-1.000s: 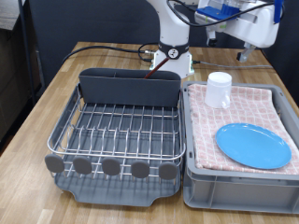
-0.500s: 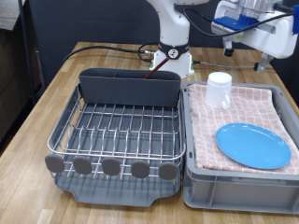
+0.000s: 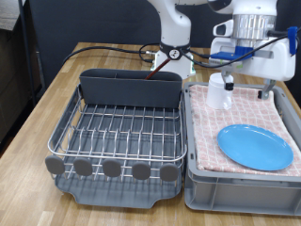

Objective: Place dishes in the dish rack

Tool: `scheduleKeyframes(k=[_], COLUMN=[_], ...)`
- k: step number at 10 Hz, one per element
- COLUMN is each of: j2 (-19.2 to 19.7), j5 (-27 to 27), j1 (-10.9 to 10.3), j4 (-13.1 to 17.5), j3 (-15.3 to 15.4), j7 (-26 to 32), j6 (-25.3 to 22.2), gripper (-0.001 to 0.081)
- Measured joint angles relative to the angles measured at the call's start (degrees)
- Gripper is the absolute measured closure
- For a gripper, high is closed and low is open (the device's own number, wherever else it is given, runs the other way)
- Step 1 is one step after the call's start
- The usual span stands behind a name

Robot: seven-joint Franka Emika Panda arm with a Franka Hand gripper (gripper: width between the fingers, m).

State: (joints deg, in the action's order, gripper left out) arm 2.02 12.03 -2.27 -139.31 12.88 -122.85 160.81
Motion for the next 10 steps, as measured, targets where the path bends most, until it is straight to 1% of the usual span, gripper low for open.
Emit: scheduleKeyframes(k=[1,2,4,5,6,8,9,10], j2=[1.2,1.9,1.8,1.8,1.9,1.9,1.9,1.9], j5=[-6.6,-8.3,-8.1,-12.1,-20.6,-39.8,-45.8,-47.5], j1=[0.2,0.3,0.3,0.5,1.1,3.1,3.7,4.1], j4=[-1.9,-3.3,-3.7,-3.8,-4.2,-5.4,-5.8,-6.3], j3=[0.4,0.2,-0.2,0.5,2.0,5.8,6.7,6.8], j7=[5.2,7.2,6.7,10.4,18.6,38.0,45.4,49.6], j6=[4.4,5.7,5.9,6.7,7.9,10.4,10.9,11.2], gripper=[0.0004,0.0004,0.0004,0.0004,0.0004,0.0004,0.0004,0.0004])
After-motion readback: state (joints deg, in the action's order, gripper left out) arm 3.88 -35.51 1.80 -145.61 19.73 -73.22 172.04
